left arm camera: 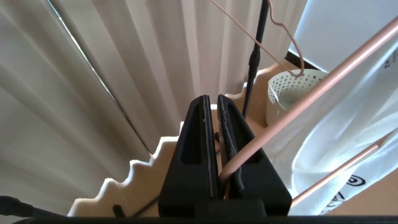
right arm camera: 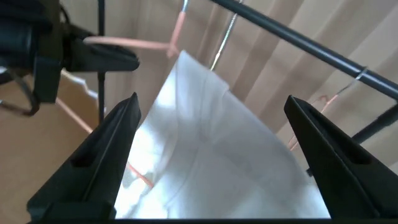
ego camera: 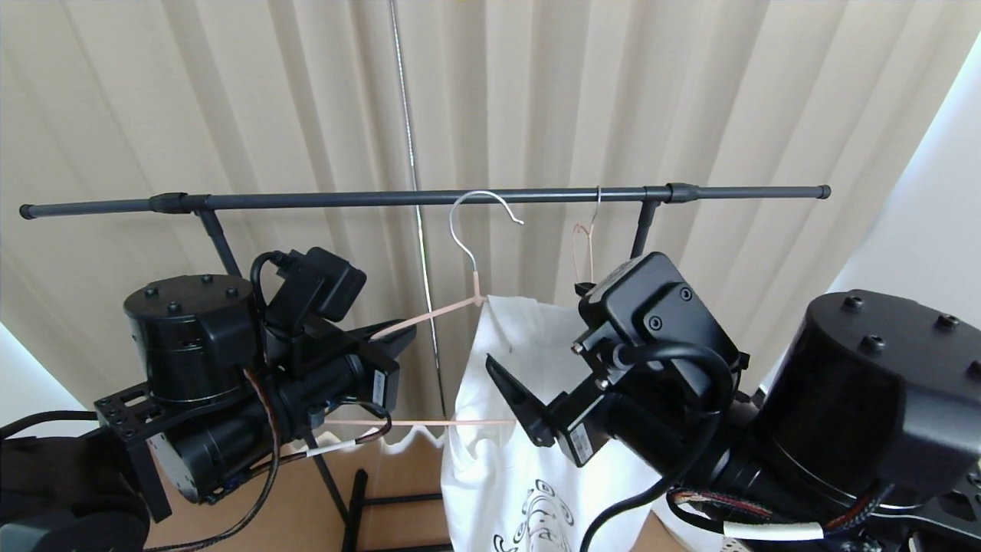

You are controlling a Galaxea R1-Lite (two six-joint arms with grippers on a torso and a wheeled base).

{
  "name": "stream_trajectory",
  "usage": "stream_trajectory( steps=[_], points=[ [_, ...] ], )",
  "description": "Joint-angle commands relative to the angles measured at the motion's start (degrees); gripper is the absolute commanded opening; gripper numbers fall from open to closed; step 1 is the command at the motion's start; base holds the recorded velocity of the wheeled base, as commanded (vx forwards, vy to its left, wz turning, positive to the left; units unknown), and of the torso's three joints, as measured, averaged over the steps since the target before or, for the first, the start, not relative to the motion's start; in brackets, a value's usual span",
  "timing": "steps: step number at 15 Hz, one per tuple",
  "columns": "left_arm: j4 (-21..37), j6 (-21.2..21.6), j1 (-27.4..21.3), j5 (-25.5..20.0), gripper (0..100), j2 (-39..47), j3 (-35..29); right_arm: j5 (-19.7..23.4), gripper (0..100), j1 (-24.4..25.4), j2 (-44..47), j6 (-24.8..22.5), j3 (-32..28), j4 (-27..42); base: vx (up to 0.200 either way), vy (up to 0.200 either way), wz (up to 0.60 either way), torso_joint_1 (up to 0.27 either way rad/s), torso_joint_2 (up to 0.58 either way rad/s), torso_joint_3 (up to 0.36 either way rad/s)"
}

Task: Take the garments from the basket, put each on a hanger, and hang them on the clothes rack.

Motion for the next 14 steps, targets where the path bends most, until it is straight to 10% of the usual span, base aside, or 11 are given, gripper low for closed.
stream_trajectory(
  steps=[1,7,14],
  points=[
    [0.0,0.0,0.7,-0.1,0,-0.3,1.0,11.3,100,-5.3,-10.6,0.1,-2.6,16.1,0.000,0.000,0.00,0.000,0.00,0.000],
    [-5.1,0.2,0.2,-0.6,0,-0.2,7.0,44.2,100,-20.9,-17.2,-6.2,-21.4,62.9,0.000,0.000,0.00,0.000,0.00,0.000],
    [-8.0,0.1,-0.7,-0.7,0,0.0,8.4,53.8,100,-25.0,-7.9,-15.3,-29.2,72.9,0.000,0.000,0.00,0.000,0.00,0.000]
  ],
)
